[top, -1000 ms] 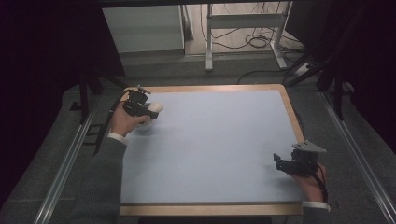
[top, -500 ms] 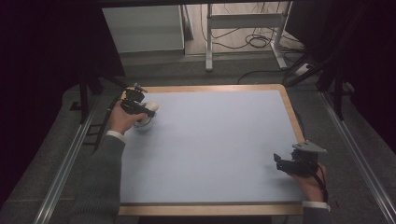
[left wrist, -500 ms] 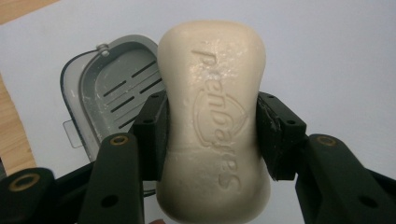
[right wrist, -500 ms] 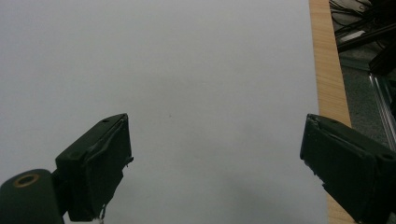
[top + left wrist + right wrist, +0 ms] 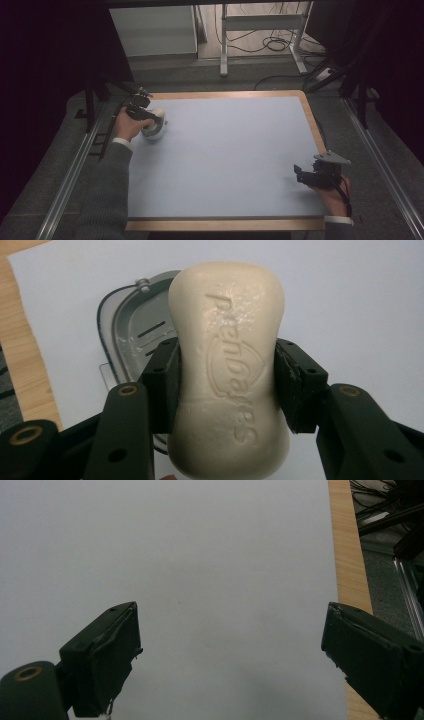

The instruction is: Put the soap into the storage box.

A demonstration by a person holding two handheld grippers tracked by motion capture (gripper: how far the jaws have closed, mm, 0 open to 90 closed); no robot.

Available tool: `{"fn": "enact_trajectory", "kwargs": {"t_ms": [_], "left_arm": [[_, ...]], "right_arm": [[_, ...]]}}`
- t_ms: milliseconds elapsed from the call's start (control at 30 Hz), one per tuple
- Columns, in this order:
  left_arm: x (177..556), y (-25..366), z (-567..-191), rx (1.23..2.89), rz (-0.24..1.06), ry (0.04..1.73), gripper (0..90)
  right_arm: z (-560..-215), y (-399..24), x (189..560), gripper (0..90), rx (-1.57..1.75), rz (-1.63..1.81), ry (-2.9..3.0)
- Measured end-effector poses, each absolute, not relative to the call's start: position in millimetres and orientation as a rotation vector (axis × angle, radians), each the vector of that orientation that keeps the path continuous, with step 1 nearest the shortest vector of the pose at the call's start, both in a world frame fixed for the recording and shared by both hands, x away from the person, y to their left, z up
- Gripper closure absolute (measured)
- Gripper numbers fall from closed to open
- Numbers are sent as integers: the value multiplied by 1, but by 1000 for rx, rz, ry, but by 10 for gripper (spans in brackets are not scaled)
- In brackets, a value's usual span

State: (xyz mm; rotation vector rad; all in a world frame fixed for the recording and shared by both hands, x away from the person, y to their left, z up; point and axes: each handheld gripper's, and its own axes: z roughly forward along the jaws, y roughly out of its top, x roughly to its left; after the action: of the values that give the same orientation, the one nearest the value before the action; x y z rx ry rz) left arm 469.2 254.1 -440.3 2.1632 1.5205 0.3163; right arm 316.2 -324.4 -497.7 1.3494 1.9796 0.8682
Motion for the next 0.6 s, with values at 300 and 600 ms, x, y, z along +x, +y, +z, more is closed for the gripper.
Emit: {"fn": "enact_trajectory", "kwargs": {"t_ms": [300,600], "left_arm": [[475,261,-446,2147,329,1572,495],[484,260,-455,2145,323,1599,495]], "right_arm": [[-497,-325,316,88,1350,872,1977],[-498,-325,316,88,1352,867,1979]]}}
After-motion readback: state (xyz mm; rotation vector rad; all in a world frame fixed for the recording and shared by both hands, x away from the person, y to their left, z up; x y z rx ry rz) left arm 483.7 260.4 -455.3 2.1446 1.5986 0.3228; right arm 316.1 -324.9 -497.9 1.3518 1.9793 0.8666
